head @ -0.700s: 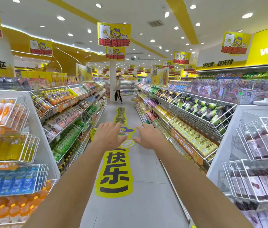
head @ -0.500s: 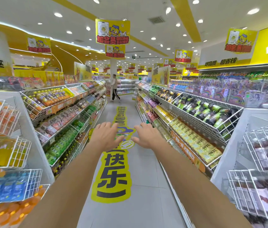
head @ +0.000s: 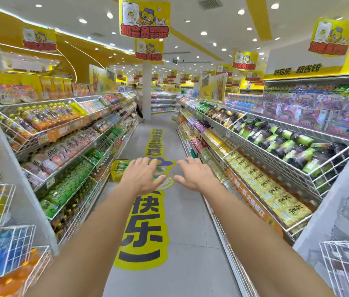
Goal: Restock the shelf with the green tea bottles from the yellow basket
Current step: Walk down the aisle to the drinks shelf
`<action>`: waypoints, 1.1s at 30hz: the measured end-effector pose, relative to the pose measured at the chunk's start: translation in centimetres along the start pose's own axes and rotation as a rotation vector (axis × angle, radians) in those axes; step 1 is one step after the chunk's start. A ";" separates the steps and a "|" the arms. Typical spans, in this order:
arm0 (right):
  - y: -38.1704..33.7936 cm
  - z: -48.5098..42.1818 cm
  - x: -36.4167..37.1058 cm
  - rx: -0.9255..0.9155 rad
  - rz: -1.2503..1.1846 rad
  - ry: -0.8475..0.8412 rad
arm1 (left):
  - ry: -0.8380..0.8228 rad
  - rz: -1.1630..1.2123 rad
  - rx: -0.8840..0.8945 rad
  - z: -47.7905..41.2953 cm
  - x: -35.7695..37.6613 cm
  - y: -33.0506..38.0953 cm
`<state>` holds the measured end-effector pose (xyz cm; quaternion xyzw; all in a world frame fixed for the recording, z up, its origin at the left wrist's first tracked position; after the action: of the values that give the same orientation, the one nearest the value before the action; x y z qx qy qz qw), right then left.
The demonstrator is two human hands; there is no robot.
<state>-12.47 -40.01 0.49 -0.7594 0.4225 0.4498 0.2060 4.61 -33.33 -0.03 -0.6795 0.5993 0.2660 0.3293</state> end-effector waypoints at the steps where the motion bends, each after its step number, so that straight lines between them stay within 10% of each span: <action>1: 0.1 -1.3 0.9 0.001 0.007 -0.002 | 0.000 0.001 0.008 -1.0 1.1 -0.6; 33: 9.8 -55.7 28.8 0.008 0.019 0.069 | -0.032 -0.089 0.005 -45.3 37.8 -24.2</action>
<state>14.67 -97.22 4.87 -0.7695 0.4383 0.4238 0.1902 32.31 -90.67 3.58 -0.7002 0.5639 0.2603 0.3520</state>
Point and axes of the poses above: each hand's wrist, its own z-axis away from the middle knuckle, its own x-axis out of the palm, y = z × x, the point moved 5 cm from there along -z, towards the middle knuckle, and after that the axes turned 15 degrees about y, right-handed, at the moved point
